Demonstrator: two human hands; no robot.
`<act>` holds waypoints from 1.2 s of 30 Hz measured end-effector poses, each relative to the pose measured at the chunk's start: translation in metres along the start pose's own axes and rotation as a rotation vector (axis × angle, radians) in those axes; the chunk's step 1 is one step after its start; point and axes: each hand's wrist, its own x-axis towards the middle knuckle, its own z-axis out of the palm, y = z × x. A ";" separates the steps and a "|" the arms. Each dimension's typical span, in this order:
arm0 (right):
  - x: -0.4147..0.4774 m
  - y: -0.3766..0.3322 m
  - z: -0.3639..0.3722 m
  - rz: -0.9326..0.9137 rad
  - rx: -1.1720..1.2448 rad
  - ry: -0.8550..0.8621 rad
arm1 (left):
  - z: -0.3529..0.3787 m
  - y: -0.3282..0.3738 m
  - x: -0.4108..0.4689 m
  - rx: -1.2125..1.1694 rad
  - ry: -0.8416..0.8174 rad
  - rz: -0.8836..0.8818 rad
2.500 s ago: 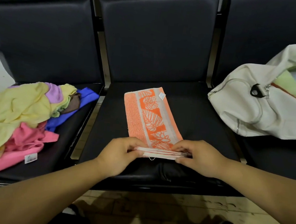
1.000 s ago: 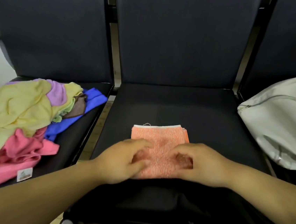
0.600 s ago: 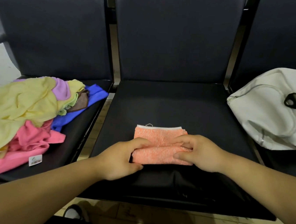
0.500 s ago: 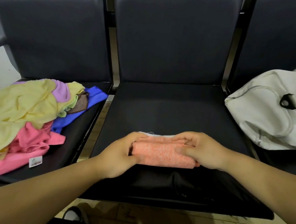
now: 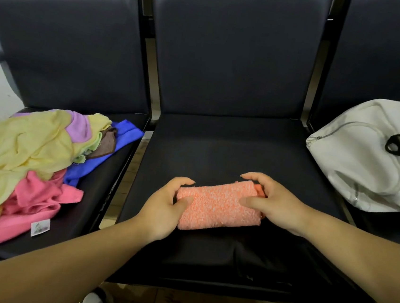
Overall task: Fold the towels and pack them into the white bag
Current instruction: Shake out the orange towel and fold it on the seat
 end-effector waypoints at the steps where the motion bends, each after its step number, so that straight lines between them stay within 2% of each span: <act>1: 0.003 0.002 0.000 0.002 -0.009 -0.008 | 0.000 0.000 0.002 0.015 0.011 -0.009; 6: 0.019 0.015 0.003 0.021 -0.117 0.009 | 0.002 0.003 0.009 0.115 0.050 -0.063; 9: 0.021 0.011 0.002 0.048 -0.234 -0.017 | 0.004 0.008 0.009 0.262 0.087 -0.011; 12: 0.023 0.000 -0.002 -0.078 -0.445 -0.029 | 0.003 0.008 0.012 0.313 0.073 0.066; 15: 0.027 -0.013 -0.008 -0.173 -0.459 -0.163 | 0.001 0.005 0.017 0.336 0.008 0.140; 18: 0.032 -0.019 -0.008 -0.127 -0.481 -0.344 | 0.000 0.002 0.020 0.382 -0.060 0.184; 26: 0.044 -0.036 -0.014 0.056 -0.490 -0.471 | -0.008 0.003 0.029 0.420 -0.348 0.155; 33: 0.044 -0.035 -0.009 0.303 -0.205 -0.654 | -0.009 0.002 0.030 0.499 -0.411 0.209; 36: 0.041 -0.034 -0.008 0.351 -0.172 -0.693 | -0.009 0.004 0.030 0.518 -0.423 0.216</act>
